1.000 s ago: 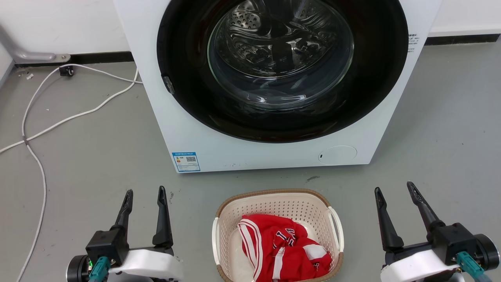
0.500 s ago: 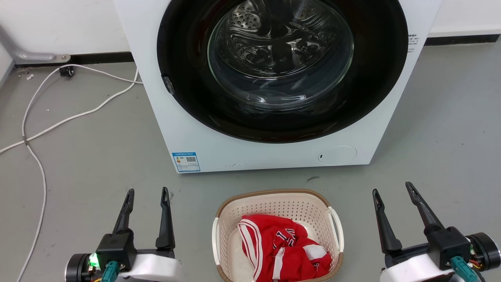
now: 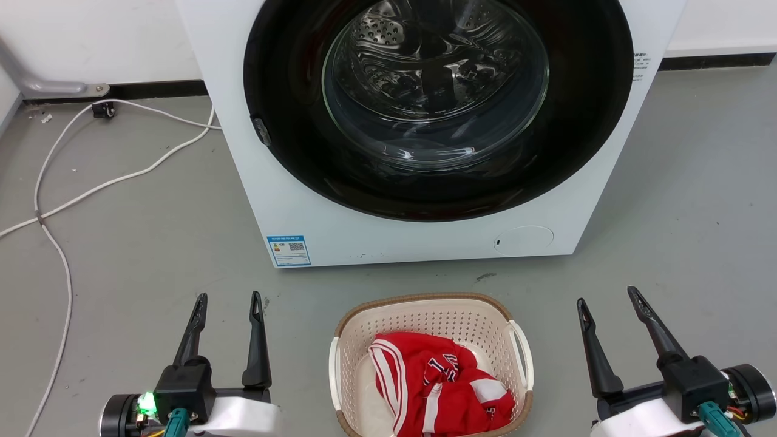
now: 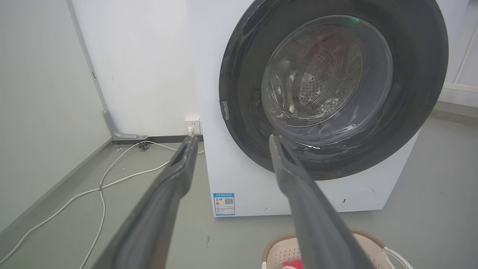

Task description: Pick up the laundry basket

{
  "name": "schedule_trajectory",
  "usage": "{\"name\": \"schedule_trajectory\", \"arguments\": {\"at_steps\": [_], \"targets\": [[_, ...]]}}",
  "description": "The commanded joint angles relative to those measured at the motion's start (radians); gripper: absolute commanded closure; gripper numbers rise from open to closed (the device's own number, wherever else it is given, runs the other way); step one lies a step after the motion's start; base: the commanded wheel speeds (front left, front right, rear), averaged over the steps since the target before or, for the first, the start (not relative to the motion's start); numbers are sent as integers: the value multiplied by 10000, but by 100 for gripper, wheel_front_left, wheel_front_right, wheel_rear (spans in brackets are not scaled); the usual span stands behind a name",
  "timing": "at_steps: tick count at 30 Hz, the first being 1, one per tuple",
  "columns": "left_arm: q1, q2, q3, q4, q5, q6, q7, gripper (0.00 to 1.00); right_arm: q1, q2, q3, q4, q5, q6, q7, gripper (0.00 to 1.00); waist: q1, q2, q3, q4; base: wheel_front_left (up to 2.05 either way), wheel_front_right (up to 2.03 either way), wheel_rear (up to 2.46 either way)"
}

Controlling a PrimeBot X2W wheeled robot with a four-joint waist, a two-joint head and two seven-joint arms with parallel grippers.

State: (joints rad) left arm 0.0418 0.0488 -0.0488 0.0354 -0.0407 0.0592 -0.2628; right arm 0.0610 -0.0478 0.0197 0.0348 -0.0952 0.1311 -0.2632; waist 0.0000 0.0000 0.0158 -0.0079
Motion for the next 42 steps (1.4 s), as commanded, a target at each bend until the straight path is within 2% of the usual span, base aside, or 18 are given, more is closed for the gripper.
{"name": "schedule_trajectory", "arguments": {"at_steps": [1, 19, 26, 33, 42], "targets": [[100, 27, 27, -18, -5, 28, -30, 0, 32, -44, -13, 26, 120, -5, -25, 0, 0, 0, -3, -3, 0, 0, 0], [64, 27, 49, 35, -56, 43, -30, 0, -16, -42, -11, 32, 114, -7, -25, 0, 0, 0, 24, -12, 0, 0, 0], [-154, 27, 120, 437, -379, -152, -30, 0, -202, -42, 13, 264, -50, -7, -25, 0, 0, 0, 222, -44, 0, 0, 0], [-1035, 25, 97, 1592, -569, -530, -30, 0, -961, -36, -58, 1231, -483, -7, -25, 0, 0, 0, 968, -123, 0, 0, 0], [-2708, 24, 56, 4058, -629, -948, -28, 0, -2515, -33, -1, 3174, -1195, -7, -23, 0, 0, 0, 2359, -267, 0, 0, 0]]}}
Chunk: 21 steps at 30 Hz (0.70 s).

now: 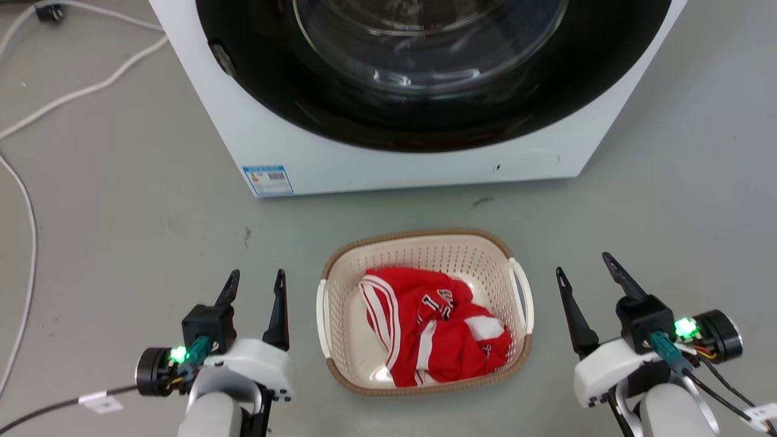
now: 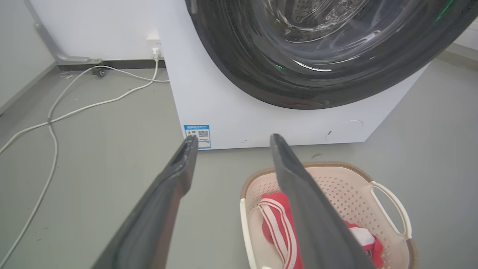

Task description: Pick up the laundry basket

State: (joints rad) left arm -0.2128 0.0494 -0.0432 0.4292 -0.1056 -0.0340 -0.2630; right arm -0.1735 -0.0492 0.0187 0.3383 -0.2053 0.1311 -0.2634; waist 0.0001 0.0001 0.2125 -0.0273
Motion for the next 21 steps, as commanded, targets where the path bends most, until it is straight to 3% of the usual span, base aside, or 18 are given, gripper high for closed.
{"name": "schedule_trajectory", "arguments": {"at_steps": [1, 21], "targets": [[-390, 19, 7, 361, 33, -65, -28, 0, -360, -18, 14, 397, -141, -7, -21, 0, -1, -1, 538, -87, 0, 0, 0], [-4770, 24, -547, 6135, -18, -669, -27, 0, -4093, -20, -423, 4778, -1447, -8, -23, 0, -1, -1, 3431, -102, 0, 0, 0]]}}
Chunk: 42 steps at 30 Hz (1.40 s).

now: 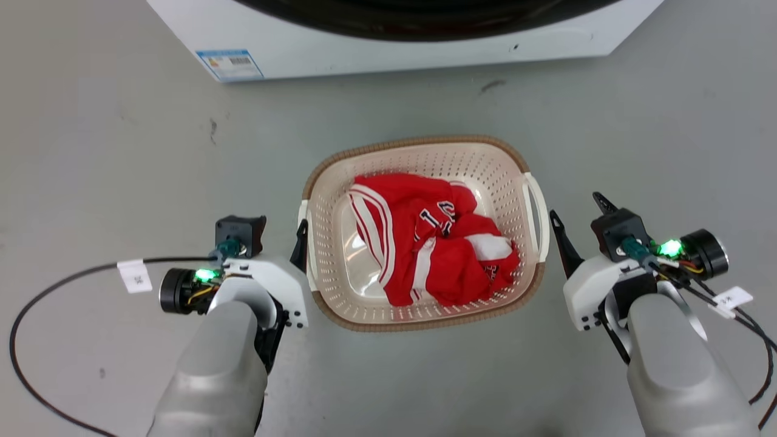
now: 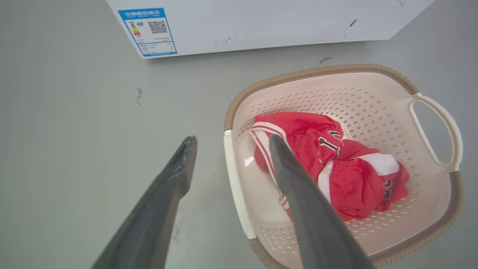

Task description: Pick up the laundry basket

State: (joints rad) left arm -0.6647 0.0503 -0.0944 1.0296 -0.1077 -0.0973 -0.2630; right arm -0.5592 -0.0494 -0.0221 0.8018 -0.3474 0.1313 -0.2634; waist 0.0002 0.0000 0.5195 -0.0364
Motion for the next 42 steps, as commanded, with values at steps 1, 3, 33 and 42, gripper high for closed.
{"name": "schedule_trajectory", "arguments": {"at_steps": [1, 3, 33, 42], "targets": [[-437, 13, -62, 370, -28, -53, -21, 0, -407, -18, -36, 325, -48, -10, -21, 0, -2, 0, 487, -11, 0, 0, 0], [-786, 13, -114, 764, -81, -68, -19, 0, -738, -16, -27, 631, -157, -10, -23, 0, -2, 0, 729, -13, 0, 0, 0], [-2668, 4, -1072, 2481, -796, -270, 199, 0, -3389, -28, -1196, 4269, -1255, -10, 82, 0, -2, 0, 2984, 245, 0, 0, 0], [-2870, 4, -1570, 2518, -1125, -299, 357, 2, -3695, -19, -1319, 4571, -1340, -10, 320, 0, -2, 0, 3276, 313, 0, 0, 0]]}}
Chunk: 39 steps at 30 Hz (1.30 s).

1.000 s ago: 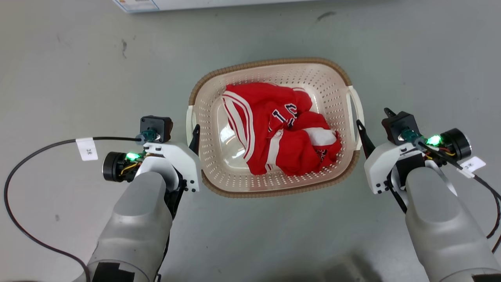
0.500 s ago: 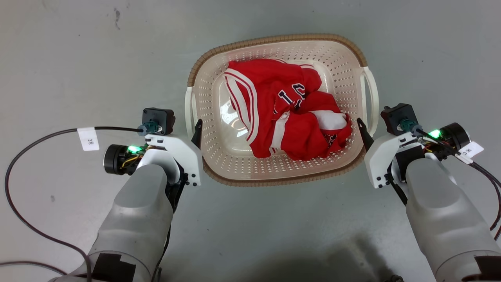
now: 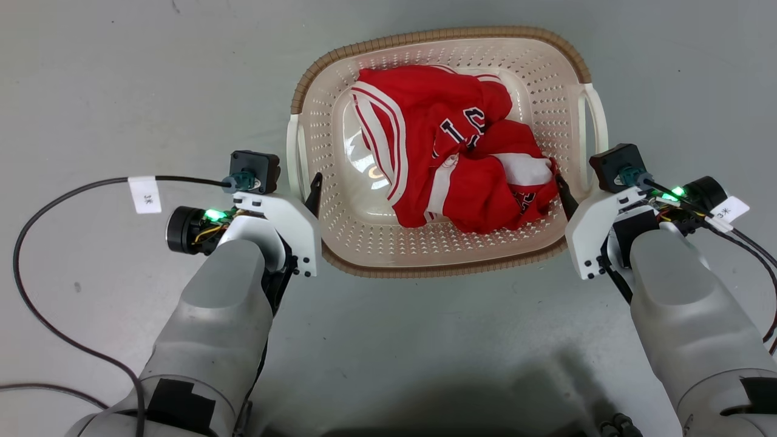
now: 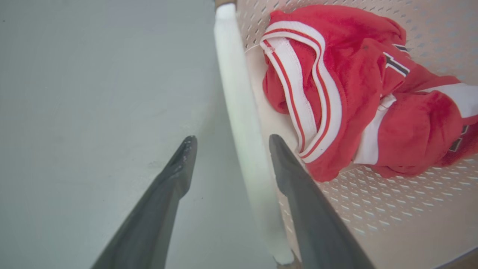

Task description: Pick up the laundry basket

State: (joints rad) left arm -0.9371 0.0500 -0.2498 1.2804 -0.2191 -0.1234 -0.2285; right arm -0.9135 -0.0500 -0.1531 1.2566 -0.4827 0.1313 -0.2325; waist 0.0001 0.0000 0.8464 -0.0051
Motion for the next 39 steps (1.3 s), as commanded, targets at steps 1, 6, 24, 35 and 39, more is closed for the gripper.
{"name": "schedule_trajectory", "arguments": {"at_steps": [1, 6, 24, 35, 39], "targets": [[-161, 6, -88, 12, -34, -39, 29, 58, -181, -13, -5, 48, 33, -10, 25, 27, -1, 0, 21, 4, 0, 0, 0], [-185, 55, -367, 34, -223, -21, 180, 100, -260, -13, 184, 190, 241, -9, 32, 100, -1, 0, 44, -6, 0, 0, 0], [225, 8, -1021, 56, -1015, -76, 686, 100, 177, -26, 1426, 310, 1307, -9, 538, 100, -1, 0, -1192, 9, 0, 0, 0], [912, 83, -1128, 60, -1518, -94, 1529, 100, 875, -21, 3311, 317, 3154, -9, 1449, 100, -1, 0, -2873, -127, 0, 0, 0], [1232, 94, -1242, 64, -1686, -98, 1867, 100, 1095, -18, 4042, 313, 3890, -9, 1765, 100, -1, 0, -3425, -163, 0, 0, 0]]}}
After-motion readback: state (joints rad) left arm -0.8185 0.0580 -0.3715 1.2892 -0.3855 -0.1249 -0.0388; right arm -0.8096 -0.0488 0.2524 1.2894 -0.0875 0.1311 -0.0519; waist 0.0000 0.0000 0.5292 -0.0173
